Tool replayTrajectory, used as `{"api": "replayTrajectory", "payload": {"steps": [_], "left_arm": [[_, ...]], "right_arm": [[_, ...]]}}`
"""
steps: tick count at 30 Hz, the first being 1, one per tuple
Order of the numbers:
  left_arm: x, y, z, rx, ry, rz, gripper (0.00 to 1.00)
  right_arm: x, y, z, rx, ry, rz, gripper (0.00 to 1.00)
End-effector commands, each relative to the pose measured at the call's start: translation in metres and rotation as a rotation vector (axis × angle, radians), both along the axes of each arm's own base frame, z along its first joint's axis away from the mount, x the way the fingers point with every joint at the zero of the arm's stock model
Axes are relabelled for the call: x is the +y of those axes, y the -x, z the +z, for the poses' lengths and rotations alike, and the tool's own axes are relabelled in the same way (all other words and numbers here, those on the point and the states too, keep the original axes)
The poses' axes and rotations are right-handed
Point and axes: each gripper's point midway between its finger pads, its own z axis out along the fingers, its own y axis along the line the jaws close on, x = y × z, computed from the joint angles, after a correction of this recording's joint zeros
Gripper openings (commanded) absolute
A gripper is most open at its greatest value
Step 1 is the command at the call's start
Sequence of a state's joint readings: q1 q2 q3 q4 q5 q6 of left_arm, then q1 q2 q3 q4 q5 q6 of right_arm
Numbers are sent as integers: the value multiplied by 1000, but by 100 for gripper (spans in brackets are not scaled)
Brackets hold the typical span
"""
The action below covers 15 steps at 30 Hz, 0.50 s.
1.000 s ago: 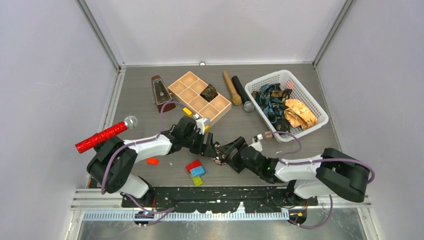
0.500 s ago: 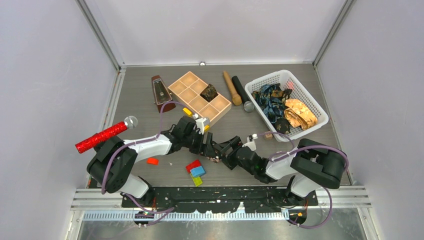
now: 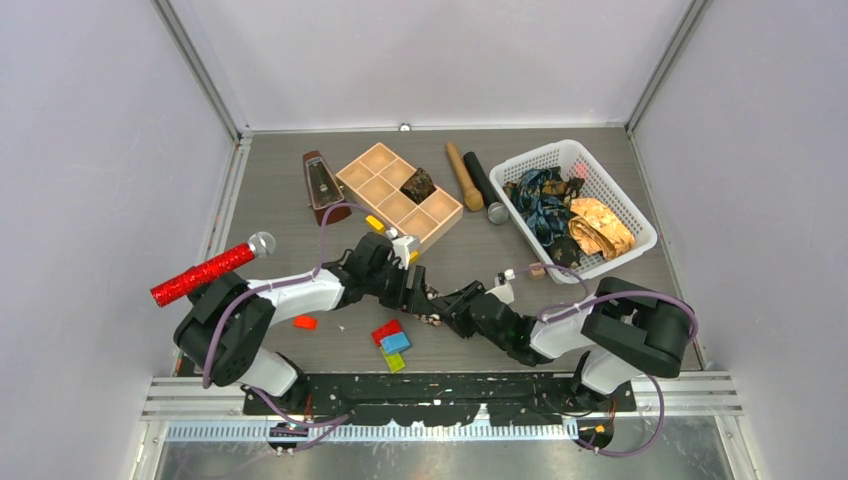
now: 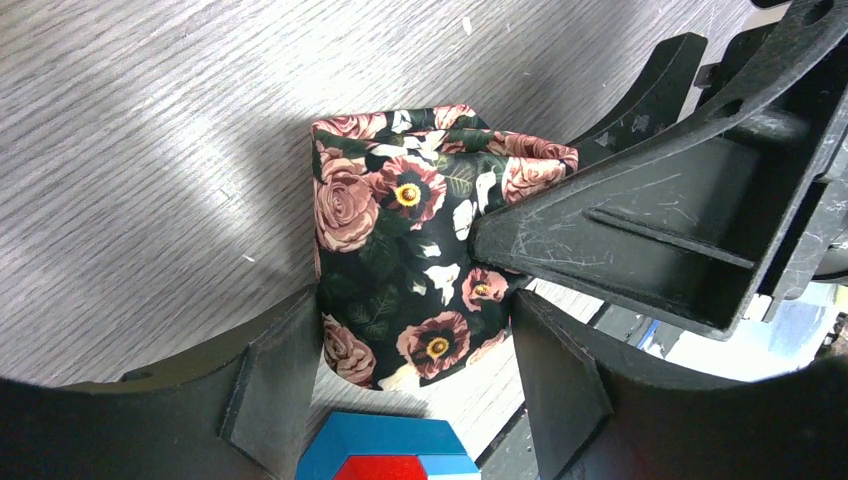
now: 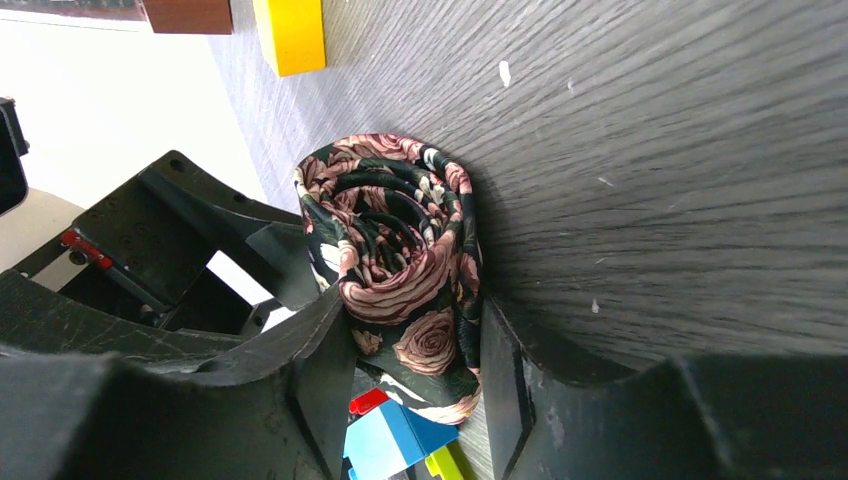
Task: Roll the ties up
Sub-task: Pick up the tie at the center of the board.
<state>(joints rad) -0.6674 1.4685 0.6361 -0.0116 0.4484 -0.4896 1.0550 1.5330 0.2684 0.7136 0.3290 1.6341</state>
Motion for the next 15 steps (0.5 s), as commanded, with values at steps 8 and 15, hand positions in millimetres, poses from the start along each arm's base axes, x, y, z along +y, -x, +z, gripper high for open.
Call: {"api": "replayTrajectory", "payload": {"steps": [8,15], "left_arm": [[-16,-11,59,-99,127,-12,74],[-1,-22,77,-153,97,60,75]], "right_arm": [[-42,16,-42,59,265,7,45],[-41,17,-18,50,286,31,44]]}}
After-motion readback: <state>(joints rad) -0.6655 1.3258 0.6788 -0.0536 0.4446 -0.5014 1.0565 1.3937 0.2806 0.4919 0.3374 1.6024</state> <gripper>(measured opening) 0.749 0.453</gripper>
